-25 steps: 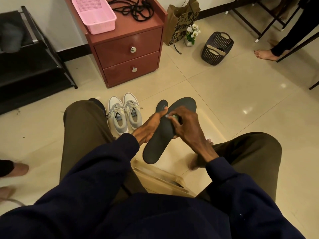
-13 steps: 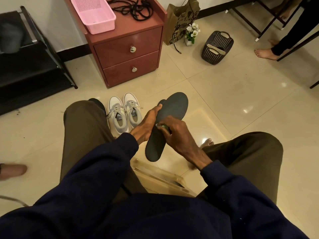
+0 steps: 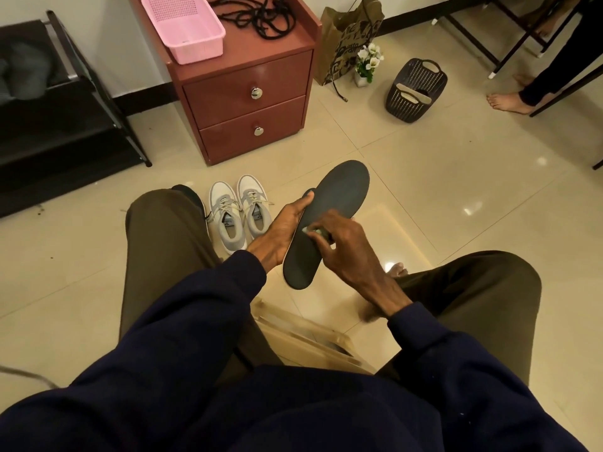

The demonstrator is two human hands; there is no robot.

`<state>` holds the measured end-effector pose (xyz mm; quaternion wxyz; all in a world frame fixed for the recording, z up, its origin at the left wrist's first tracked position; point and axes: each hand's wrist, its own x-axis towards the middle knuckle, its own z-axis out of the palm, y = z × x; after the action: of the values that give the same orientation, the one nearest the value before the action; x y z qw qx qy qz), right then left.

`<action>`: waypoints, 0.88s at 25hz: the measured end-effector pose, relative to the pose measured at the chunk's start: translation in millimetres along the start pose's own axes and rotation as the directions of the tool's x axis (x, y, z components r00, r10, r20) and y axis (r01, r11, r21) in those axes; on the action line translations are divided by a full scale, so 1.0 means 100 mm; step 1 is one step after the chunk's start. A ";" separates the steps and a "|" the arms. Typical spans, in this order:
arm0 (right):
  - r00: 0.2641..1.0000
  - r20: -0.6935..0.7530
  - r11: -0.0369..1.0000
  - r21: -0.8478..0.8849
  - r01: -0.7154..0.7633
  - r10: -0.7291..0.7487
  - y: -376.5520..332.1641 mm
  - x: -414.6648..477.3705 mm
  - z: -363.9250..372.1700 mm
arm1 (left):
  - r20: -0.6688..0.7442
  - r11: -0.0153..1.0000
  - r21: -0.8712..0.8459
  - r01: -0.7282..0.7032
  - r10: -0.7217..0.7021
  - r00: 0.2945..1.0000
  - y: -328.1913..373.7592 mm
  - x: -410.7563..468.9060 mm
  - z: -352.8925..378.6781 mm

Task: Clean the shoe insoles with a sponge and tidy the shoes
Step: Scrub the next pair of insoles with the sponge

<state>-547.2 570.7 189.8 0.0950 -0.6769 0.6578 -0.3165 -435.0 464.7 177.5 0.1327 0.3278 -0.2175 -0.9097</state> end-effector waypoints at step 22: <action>0.982 0.128 0.980 0.163 0.117 -0.139 -0.24 -0.16 0.06 | 0.050 0.968 -0.249 0.021 -0.009 0.999 0.13 0.04 -0.09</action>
<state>-523.0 587.1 192.7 0.1724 -0.7288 0.5780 -0.3241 -431.3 449.2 175.2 0.1607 0.2879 -0.1019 -0.9385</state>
